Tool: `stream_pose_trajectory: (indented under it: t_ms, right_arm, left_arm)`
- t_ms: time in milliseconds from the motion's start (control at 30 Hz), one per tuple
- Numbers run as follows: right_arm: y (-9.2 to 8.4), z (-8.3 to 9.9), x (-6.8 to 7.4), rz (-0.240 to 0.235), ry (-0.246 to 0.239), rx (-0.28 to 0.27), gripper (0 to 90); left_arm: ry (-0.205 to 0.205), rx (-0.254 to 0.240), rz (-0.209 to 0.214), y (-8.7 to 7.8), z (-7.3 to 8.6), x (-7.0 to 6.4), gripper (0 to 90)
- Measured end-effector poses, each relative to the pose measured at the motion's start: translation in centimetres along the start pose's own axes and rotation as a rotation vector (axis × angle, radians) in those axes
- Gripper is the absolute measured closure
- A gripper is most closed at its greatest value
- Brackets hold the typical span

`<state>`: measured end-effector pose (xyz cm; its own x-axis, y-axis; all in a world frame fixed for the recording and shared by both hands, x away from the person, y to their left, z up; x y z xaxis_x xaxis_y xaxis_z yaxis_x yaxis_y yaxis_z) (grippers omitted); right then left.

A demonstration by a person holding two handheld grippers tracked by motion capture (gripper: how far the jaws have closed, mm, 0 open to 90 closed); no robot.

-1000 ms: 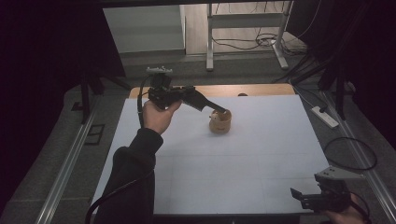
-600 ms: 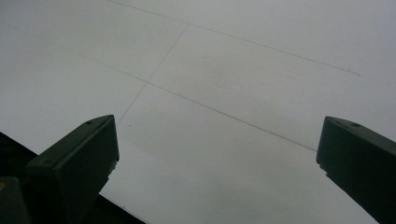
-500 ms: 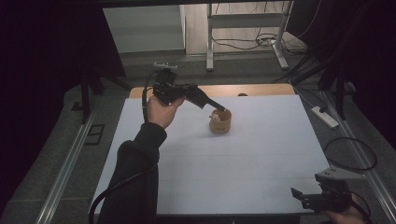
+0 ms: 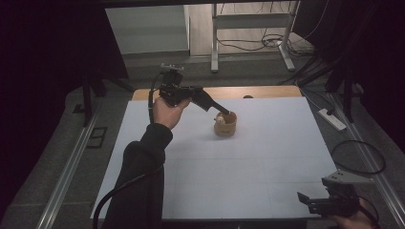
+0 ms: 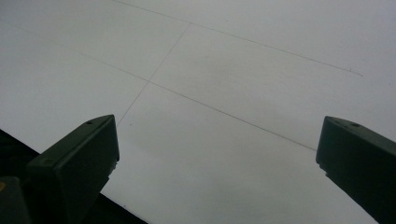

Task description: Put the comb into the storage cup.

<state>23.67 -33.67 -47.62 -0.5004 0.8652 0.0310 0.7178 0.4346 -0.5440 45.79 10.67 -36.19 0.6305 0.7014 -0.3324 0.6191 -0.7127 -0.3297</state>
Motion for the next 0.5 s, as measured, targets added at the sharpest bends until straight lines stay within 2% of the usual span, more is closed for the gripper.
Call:
stream_pose_trajectory:
  t_ms: [500]
  right_arm:
    - [0.0, 0.0, 0.1, -0.007, -0.008, 0.003, 0.0]
  left_arm:
    - [-0.010, 0.028, -0.007, 1.4, 0.4, 0.6, 83.6]
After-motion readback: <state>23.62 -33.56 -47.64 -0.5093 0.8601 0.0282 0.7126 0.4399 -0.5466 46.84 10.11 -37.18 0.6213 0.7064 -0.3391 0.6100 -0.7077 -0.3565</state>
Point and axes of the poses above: each handheld gripper's, and its own axes: y roughly forward along the jaws, z roughly out of its underside, x roughly to its left, the point moved 3 cm from there along y, roughly forward along the jaws, and after that the axes turned 13 degrees about -x, right-handed, at the moved point
